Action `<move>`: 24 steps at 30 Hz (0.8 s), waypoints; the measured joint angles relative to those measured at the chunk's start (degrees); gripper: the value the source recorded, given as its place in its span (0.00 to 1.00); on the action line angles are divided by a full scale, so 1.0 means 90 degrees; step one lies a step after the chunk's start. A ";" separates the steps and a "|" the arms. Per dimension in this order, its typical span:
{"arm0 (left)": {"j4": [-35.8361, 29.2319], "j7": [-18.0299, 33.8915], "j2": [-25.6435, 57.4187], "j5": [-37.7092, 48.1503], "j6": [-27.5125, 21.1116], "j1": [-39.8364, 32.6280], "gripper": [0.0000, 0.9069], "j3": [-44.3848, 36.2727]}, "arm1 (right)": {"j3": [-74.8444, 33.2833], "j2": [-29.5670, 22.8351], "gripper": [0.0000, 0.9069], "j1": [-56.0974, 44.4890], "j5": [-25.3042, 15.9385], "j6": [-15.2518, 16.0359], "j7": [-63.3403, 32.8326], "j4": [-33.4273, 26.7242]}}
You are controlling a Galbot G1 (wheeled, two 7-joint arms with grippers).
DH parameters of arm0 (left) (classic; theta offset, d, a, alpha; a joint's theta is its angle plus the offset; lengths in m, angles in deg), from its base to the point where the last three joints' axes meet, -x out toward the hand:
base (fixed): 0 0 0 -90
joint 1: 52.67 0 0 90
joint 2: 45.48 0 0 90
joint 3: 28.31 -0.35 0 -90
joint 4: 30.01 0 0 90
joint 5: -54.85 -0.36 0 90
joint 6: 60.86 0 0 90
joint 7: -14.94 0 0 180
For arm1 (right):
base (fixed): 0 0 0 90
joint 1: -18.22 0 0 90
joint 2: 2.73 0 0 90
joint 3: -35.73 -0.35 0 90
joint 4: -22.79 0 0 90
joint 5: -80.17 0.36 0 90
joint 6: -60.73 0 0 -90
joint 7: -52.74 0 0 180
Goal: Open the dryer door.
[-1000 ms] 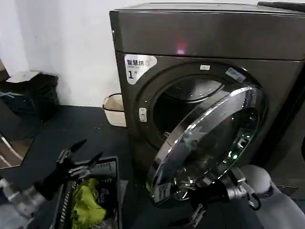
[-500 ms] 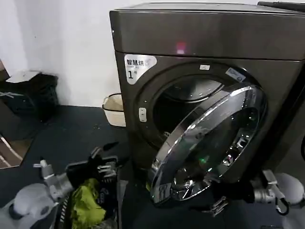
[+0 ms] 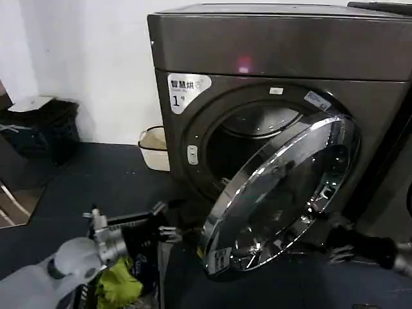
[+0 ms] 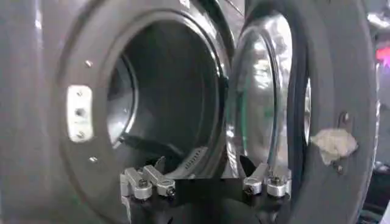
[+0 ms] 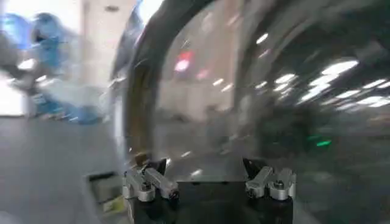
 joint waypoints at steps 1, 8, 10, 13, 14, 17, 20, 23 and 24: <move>0.0034 -0.0016 -0.0040 0.0031 0.0000 -0.0128 1.00 -0.0138 | -0.0174 -0.0034 1.00 -0.0052 -0.0040 0.0003 -0.0068 -0.0002; 0.0246 -0.0307 -0.0281 0.0134 -0.0014 -0.0888 1.00 -0.0975 | -0.1490 -0.0290 1.00 -0.0484 -0.0003 0.0022 -0.0935 0.0033; 0.0273 -0.0382 -0.0344 0.0195 0.0001 -0.1070 1.00 -0.1159 | -0.1857 -0.0385 1.00 -0.0627 0.0014 0.0027 -0.1338 0.0008; 0.0283 -0.0477 -0.0456 0.0306 0.0013 -0.1324 1.00 -0.1419 | -0.2327 -0.0490 1.00 -0.0819 0.0084 0.0063 -0.1955 -0.0027; 0.0275 -0.0524 -0.0497 0.0332 0.0019 -0.1405 1.00 -0.1515 | -0.2484 -0.0517 1.00 -0.0876 0.0101 0.0072 -0.2141 -0.0045; 0.0189 -0.0649 -0.0612 0.0417 0.0059 -0.1624 1.00 -0.1767 | -0.2905 -0.0540 1.00 -0.1046 0.0220 0.0142 -0.2737 -0.0119; 0.0106 -0.0689 -0.0705 0.0422 0.0096 -0.1843 1.00 -0.2020 | -0.3291 -0.0532 1.00 -0.1152 0.0278 0.0170 -0.3312 -0.0175; 0.0040 -0.0679 -0.0799 0.0417 0.0100 -0.2037 1.00 -0.2270 | -0.3707 -0.0531 1.00 -0.1274 0.0295 0.0198 -0.3893 -0.0182; 0.0030 -0.0676 -0.0835 0.0406 0.0108 -0.2098 1.00 -0.2355 | -0.3874 -0.0530 1.00 -0.1322 0.0292 0.0204 -0.4138 -0.0199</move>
